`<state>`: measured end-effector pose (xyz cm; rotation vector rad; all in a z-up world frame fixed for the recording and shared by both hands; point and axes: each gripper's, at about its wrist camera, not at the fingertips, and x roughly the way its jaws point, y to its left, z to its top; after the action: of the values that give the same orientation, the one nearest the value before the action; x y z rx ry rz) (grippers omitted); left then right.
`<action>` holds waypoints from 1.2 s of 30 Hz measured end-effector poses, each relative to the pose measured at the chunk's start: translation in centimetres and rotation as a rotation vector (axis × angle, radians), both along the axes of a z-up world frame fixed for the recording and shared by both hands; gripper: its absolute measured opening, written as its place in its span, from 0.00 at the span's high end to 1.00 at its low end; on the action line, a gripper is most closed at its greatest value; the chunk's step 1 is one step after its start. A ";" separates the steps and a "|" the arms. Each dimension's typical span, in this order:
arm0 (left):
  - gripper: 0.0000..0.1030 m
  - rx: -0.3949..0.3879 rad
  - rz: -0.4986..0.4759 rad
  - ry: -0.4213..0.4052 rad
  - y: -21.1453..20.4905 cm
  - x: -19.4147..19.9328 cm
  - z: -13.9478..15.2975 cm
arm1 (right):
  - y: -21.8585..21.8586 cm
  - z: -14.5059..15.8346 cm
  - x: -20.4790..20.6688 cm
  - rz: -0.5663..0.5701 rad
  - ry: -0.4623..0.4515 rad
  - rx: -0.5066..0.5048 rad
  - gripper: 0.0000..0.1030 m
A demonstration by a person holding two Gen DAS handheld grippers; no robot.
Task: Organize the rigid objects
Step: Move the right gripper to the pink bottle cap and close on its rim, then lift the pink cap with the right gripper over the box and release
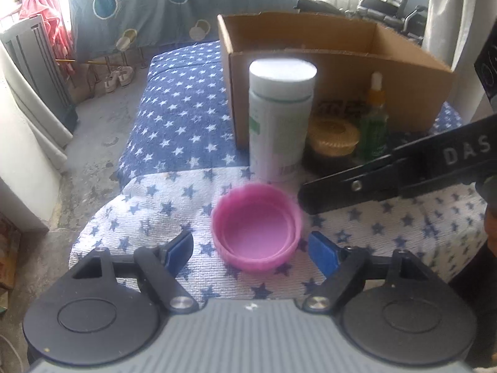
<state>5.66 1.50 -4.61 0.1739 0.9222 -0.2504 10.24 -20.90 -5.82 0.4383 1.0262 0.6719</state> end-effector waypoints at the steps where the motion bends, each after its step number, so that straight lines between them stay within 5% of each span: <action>1: 0.23 0.008 0.001 0.000 0.0 -0.1 -0.3 | 0.6 -0.6 0.4 0.001 0.013 -0.013 0.56; 12: 0.35 -0.068 -0.008 -0.018 -0.4 -0.6 0.0 | 2.4 -4.4 1.6 -0.022 0.086 -0.024 0.75; 22: 0.36 -0.122 -0.180 0.003 -5.3 -2.2 0.1 | -2.5 -3.0 -1.9 -0.129 0.105 -0.040 0.75; 27: 0.36 -0.082 -0.260 -0.005 -8.1 -2.2 -0.7 | -4.7 -3.2 -3.5 -0.210 0.081 -0.088 0.74; 36: 0.33 -0.062 -0.256 0.004 -8.7 -1.4 -1.0 | -5.6 -4.1 -3.9 -0.259 0.065 -0.065 0.73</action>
<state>4.29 -7.22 -5.64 0.2345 0.8943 -0.5158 6.30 -26.50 -9.88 0.5281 1.0282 0.3937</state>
